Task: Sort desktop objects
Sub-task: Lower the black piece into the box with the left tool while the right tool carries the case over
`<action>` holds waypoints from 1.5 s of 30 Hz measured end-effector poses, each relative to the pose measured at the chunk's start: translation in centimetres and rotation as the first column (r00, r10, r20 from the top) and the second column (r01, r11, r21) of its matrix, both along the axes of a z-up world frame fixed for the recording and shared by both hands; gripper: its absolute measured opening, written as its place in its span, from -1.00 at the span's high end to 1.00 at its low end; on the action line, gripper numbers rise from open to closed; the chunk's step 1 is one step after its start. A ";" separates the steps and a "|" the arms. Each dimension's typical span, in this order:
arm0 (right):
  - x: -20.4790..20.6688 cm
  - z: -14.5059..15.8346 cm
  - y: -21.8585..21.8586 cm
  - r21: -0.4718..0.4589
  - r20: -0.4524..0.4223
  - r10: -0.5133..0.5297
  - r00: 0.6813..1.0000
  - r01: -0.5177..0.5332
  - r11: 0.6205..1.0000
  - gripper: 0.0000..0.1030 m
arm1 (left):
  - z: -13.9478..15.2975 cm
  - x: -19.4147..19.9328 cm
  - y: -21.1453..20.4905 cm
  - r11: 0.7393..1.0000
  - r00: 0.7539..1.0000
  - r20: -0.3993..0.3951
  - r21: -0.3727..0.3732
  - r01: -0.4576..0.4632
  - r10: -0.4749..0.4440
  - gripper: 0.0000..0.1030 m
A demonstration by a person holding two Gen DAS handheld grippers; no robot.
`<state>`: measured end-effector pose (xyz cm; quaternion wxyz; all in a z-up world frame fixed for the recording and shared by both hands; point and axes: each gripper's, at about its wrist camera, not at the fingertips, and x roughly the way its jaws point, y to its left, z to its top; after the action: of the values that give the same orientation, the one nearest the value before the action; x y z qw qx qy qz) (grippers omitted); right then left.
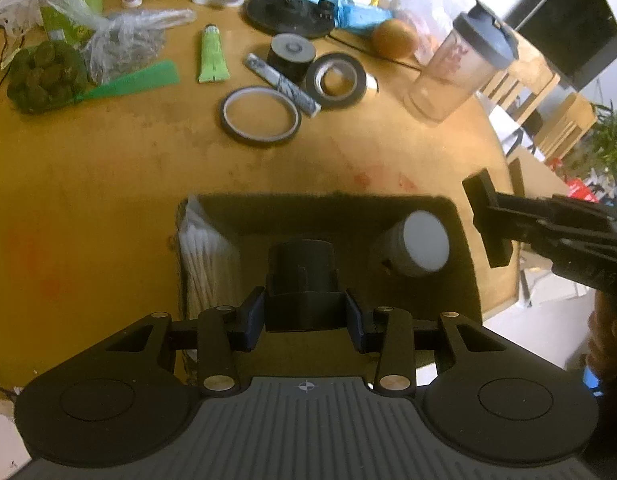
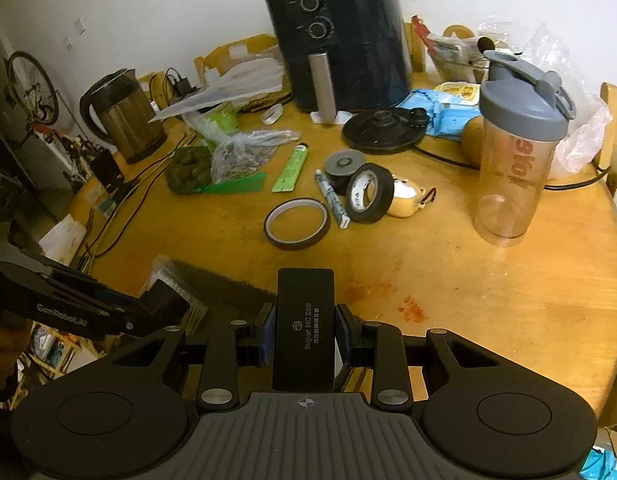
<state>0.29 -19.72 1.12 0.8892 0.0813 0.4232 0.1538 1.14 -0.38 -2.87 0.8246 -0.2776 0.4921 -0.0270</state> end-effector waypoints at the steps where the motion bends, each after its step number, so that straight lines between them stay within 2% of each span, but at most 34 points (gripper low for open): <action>1: -0.1 -0.1 0.2 -0.002 -0.002 0.007 1.000 -0.007 1.000 0.34 | -0.1 -0.1 -0.1 1.000 1.000 -0.006 0.001 0.002 -0.002 0.21; 11: -0.9 -0.5 0.8 0.006 -0.010 0.055 0.998 -0.055 0.998 0.34 | -1.6 -0.5 -0.8 1.000 0.997 -0.080 0.029 0.002 0.000 0.21; 17: -1.3 -0.7 1.7 -0.022 -0.017 0.118 0.993 -0.118 0.993 0.34 | -2.7 -0.4 -1.2 0.999 0.990 -0.141 0.033 -0.005 0.010 0.20; 19: -1.4 -0.9 2.2 -0.036 -0.021 0.147 0.989 -0.148 0.988 0.34 | -2.8 -0.6 -1.2 1.000 0.989 -0.147 0.019 -0.009 0.011 0.15; 20: -1.5 -1.0 2.4 -0.044 -0.024 0.162 0.987 -0.163 0.986 0.34 | -2.8 -0.7 -1.1 1.000 0.989 -0.148 0.019 -0.012 0.015 0.04; 27: -1.3 -1.8 3.9 -0.103 -0.061 0.263 0.963 -0.268 0.958 0.34 | -1.8 -1.7 -1.3 0.999 0.993 -0.117 0.041 -0.024 0.028 -0.01; 34: -1.3 -2.5 5.2 -0.187 -0.108 0.375 0.921 -0.389 0.902 0.34 | -0.5 -2.7 -1.5 0.998 0.998 -0.059 0.054 -0.022 0.025 -0.01; 45: -1.0 -3.3 6.2 -0.217 -0.189 0.471 0.862 -0.504 0.836 0.34 | 0.6 -3.6 -0.9 0.996 0.997 -0.016 0.057 -0.070 0.071 -0.02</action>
<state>-0.70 -13.47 -2.16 0.7942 -0.1367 0.5024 0.3133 -2.48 -1.25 -2.24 0.8282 -0.2717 0.4897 0.0187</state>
